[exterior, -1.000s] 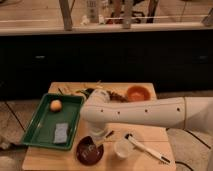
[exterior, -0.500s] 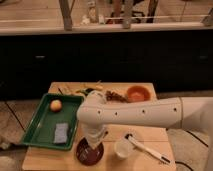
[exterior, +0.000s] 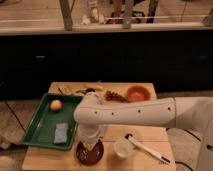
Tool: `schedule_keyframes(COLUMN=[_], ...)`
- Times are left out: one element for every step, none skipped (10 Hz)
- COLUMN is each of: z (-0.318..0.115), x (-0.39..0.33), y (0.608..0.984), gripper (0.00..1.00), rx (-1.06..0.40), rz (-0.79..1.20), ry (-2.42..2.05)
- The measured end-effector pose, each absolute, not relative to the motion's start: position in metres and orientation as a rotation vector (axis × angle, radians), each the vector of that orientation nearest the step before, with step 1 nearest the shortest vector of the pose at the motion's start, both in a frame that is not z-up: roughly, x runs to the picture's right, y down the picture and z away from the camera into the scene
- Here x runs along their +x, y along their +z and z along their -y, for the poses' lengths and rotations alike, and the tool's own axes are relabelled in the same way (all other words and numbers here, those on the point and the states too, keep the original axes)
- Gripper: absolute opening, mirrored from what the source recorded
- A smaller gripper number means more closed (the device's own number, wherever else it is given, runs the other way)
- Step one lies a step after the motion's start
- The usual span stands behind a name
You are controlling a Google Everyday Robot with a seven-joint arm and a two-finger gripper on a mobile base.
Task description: Place fork in purple bowl
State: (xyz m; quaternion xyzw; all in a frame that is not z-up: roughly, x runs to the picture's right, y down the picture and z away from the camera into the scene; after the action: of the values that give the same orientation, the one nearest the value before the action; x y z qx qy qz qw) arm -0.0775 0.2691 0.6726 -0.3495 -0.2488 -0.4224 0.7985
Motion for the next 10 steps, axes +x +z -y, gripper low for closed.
schedule_keyframes(z=[-0.2687, -0.2681, -0.2675, -0.2679, -0.2683, -0.2689, -0.2695, -0.2698, -0.2695, -0.2695], x=[-0.0783, -0.0779, -0.0786, -0.0782, -0.0779, -0.0774, -0.0765, -0.0759, -0.0768, -0.078], y=[0.6738, 0.6749, 0.6764, 0.6777, 0.6786, 0.6798, 0.6803, 0.6809, 0.6816, 0.6814], gripper=[0.0, 0.0, 0.04, 0.12, 0.19, 0.31, 0.39, 0.51, 0.6, 0.72], rx=[-0.745, -0.744, -0.74, -0.741, -0.742, -0.745, -0.75, -0.758, -0.763, -0.765], rz=[0.541, 0.543, 0.549, 0.555, 0.559, 0.565, 0.567, 0.571, 0.577, 0.578], ry=[-0.919, -0.924, -0.929, -0.931, -0.934, -0.936, -0.941, -0.95, -0.962, -0.966])
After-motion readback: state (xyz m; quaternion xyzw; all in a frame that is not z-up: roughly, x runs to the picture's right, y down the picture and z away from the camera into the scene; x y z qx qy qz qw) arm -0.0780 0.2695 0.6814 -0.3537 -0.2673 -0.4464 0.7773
